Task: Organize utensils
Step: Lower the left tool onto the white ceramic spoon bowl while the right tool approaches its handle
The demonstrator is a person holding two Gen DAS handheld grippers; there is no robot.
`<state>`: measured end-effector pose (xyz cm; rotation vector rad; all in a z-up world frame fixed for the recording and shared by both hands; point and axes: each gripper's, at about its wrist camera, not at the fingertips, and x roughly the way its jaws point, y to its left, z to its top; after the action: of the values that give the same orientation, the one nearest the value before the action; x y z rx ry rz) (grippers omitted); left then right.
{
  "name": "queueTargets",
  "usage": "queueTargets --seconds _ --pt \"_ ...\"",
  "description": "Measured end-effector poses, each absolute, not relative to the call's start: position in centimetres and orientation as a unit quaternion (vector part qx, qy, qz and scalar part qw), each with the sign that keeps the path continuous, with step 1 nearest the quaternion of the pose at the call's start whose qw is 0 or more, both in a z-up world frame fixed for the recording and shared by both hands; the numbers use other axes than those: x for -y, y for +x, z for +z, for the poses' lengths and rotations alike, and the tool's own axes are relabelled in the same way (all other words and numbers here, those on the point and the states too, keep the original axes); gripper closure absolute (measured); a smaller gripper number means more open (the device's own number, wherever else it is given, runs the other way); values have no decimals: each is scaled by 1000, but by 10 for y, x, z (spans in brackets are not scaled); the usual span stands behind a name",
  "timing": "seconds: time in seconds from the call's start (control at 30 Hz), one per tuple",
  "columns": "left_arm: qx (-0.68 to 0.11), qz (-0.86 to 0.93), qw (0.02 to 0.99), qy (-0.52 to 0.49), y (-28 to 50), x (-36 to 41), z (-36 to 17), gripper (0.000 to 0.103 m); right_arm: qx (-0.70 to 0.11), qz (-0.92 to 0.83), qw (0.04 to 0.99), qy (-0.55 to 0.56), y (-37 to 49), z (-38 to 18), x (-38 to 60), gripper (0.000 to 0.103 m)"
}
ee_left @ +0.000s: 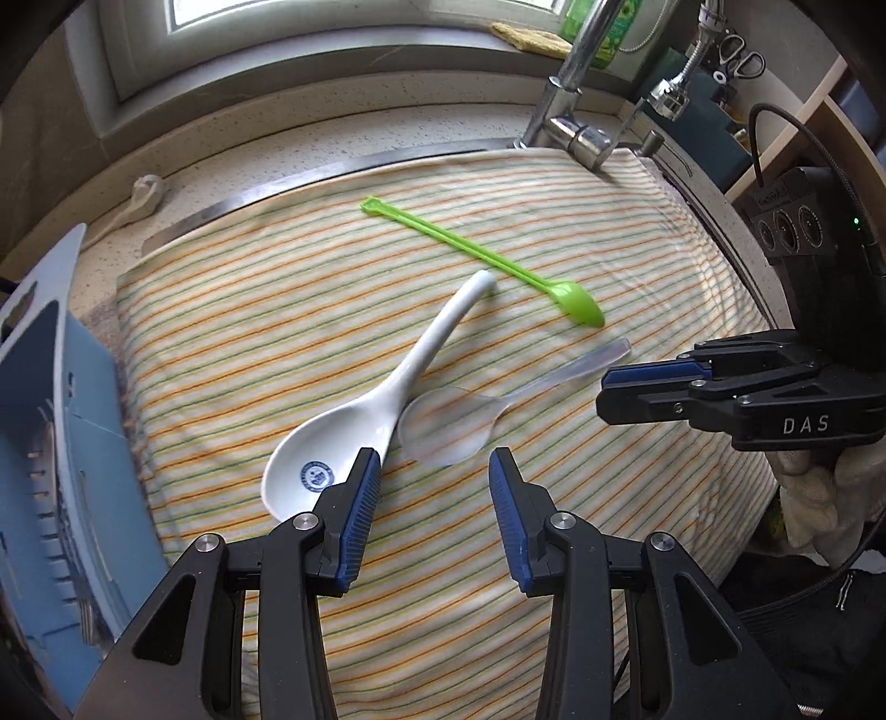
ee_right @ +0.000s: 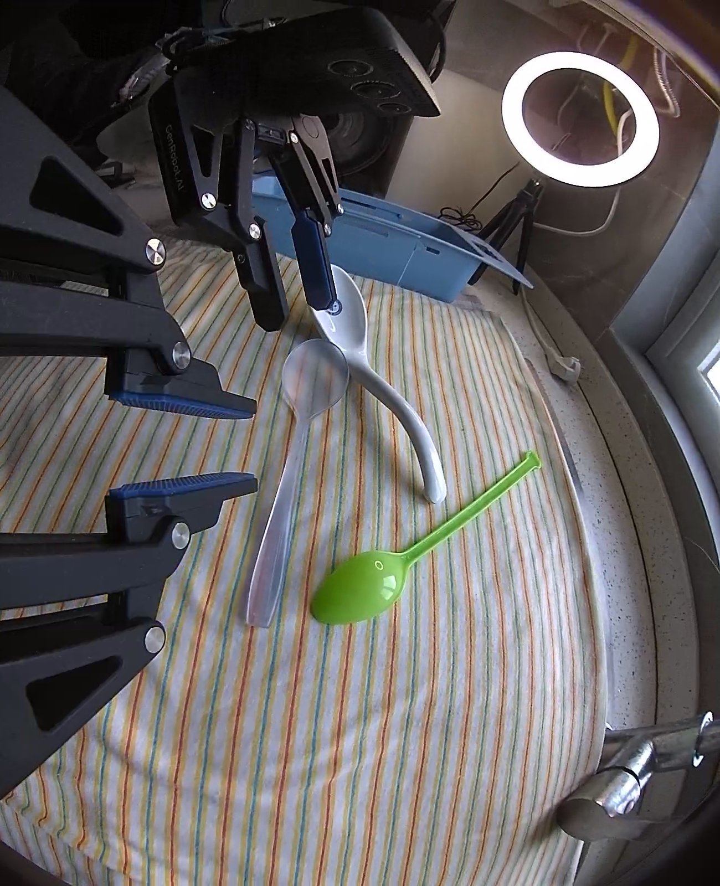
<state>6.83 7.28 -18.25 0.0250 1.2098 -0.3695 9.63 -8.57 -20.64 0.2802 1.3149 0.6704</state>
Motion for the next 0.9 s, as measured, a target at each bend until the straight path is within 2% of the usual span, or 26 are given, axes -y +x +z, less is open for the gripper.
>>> queueTargets --seconds 0.37,0.9 --pt "-556 -113 823 17 72 -109 -176 62 -590 296 731 175 122 -197 78 83" --pt "-568 -119 814 32 70 -103 -191 60 -627 282 679 256 148 -234 38 81"
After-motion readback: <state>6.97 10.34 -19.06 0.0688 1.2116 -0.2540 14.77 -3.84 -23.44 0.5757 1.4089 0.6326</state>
